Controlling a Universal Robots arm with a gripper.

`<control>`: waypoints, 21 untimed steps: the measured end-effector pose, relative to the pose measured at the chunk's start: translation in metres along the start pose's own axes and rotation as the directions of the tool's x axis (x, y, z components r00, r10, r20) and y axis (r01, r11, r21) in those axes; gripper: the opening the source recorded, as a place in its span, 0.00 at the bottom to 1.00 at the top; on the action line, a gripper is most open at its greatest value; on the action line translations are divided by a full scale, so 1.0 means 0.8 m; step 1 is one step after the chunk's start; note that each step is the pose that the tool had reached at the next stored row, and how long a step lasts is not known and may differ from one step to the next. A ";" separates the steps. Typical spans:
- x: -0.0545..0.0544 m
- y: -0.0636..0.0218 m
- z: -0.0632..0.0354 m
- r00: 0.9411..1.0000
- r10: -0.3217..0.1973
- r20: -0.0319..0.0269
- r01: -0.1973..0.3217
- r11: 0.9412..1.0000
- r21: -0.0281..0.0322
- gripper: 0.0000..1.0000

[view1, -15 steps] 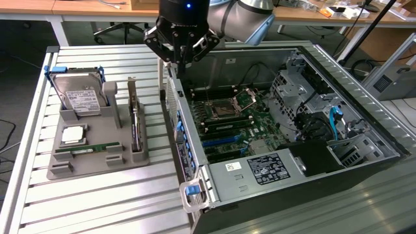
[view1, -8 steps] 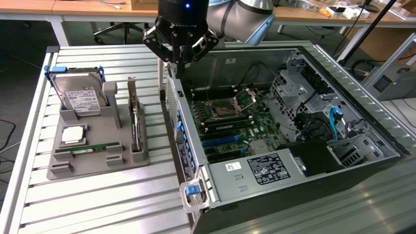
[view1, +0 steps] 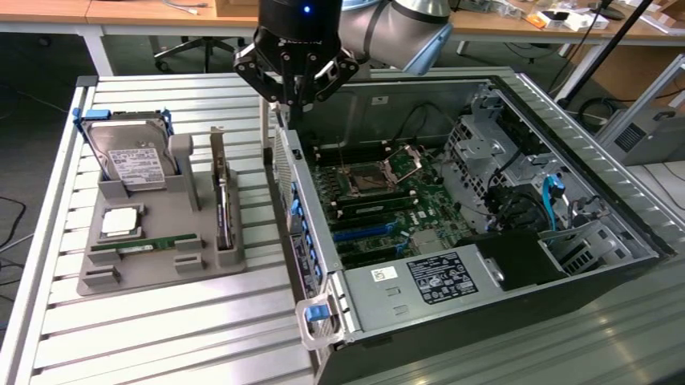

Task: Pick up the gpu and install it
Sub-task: 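Reach for the gpu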

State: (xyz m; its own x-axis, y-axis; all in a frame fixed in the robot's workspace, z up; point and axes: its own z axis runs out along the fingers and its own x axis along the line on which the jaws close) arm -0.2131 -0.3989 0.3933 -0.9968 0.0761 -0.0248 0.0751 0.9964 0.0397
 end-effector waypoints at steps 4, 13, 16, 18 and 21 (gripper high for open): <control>0.001 0.000 0.000 1.000 0.000 0.000 0.000 1.000 0.000 0.11; 0.004 0.000 0.000 1.000 0.000 0.000 0.000 1.000 0.000 0.11; 0.008 -0.001 0.000 1.000 0.000 0.000 0.000 1.000 0.000 0.11; 0.011 -0.001 0.000 1.000 0.000 0.000 0.000 1.000 0.000 0.11; 0.016 -0.001 0.000 1.000 0.000 0.000 0.000 1.000 0.000 0.11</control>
State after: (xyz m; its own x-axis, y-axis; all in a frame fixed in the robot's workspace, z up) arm -0.2257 -0.3989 0.3933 -0.9968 0.0761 -0.0248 0.0751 0.9964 0.0396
